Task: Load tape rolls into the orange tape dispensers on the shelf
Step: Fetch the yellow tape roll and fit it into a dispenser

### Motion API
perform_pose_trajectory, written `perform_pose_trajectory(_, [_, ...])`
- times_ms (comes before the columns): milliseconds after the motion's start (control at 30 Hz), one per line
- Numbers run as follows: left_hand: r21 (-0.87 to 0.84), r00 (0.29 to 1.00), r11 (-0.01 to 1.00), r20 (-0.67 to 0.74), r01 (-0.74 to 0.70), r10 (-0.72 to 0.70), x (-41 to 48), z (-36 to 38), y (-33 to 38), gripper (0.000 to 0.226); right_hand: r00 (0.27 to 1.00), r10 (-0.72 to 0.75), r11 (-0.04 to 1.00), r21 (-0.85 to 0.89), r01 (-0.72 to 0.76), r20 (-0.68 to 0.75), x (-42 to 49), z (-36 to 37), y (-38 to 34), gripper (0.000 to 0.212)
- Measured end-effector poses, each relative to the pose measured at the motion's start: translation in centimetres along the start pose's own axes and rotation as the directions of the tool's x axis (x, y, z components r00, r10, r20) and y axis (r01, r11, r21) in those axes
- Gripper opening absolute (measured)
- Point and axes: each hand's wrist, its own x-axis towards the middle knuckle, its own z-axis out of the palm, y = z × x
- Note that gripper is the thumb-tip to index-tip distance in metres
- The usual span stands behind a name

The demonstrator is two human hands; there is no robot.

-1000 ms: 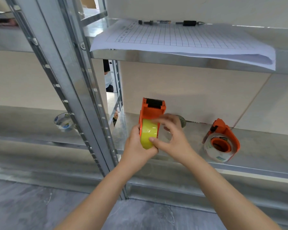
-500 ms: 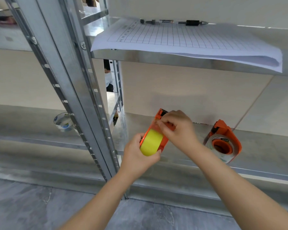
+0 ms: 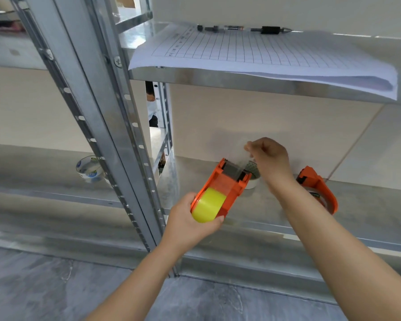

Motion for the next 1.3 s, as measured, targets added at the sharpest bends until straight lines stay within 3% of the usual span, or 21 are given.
perform_pose_trajectory(200, [-0.013,1.000,1.000,-0.014,-0.019,0.018,-0.2,-0.1,-0.5,0.032,0.998,0.033,0.999,0.000,-0.033,0.044,1.6,-0.1,1.0,0.027])
perform_pose_trajectory(433, [0.041,0.994,0.995,-0.061,-0.090,0.093,-0.4,0.0,-0.2,0.025,0.952,0.271,0.951,0.116,-0.288,0.141,2.1,0.4,2.4,0.023])
perform_pose_trajectory(567, [0.050,0.983,0.988,-0.105,-0.145,0.150,-1.0,0.0,0.0,0.024,0.890,0.368,0.911,0.086,-0.402,0.269,1.7,1.0,2.8,0.024])
perform_pose_trajectory(633, [0.057,0.977,0.983,-0.115,-0.173,0.179,-1.1,-0.1,0.2,0.025,0.834,0.412,0.871,0.109,-0.478,0.367,1.4,1.2,2.7,0.023])
perform_pose_trajectory(700, [0.073,0.972,0.979,-0.123,-0.190,0.198,-1.2,-0.1,0.4,0.027,0.729,0.457,0.809,0.103,-0.579,0.510,1.2,1.1,2.8,0.021])
perform_pose_trajectory(767, [0.083,0.971,0.977,-0.124,-0.196,0.205,-1.1,-0.1,0.6,0.027,0.615,0.485,0.742,0.081,-0.666,0.621,1.1,0.9,3.2,0.033])
perform_pose_trajectory(833, [0.092,0.969,0.974,-0.115,-0.207,0.217,-1.0,-0.1,0.7,0.028,0.530,0.521,0.668,0.066,-0.741,0.669,0.9,0.6,3.8,0.041])
perform_pose_trajectory(967, [0.108,0.973,0.974,-0.096,-0.198,0.208,-0.9,0.0,0.8,0.026,0.442,0.560,0.568,0.064,-0.821,0.701,0.8,0.4,4.6,0.037])
perform_pose_trajectory(1133, [0.052,0.982,0.983,-0.055,-0.179,0.182,-0.9,0.2,0.6,0.027,0.420,0.536,0.529,0.096,-0.843,0.733,0.0,0.2,5.4,0.016])
perform_pose_trajectory(1300, [-0.121,0.995,0.990,-0.069,-0.079,0.071,-0.3,0.2,0.4,0.023,0.440,0.531,0.478,0.173,-0.861,0.724,-0.9,0.9,6.6,0.026])
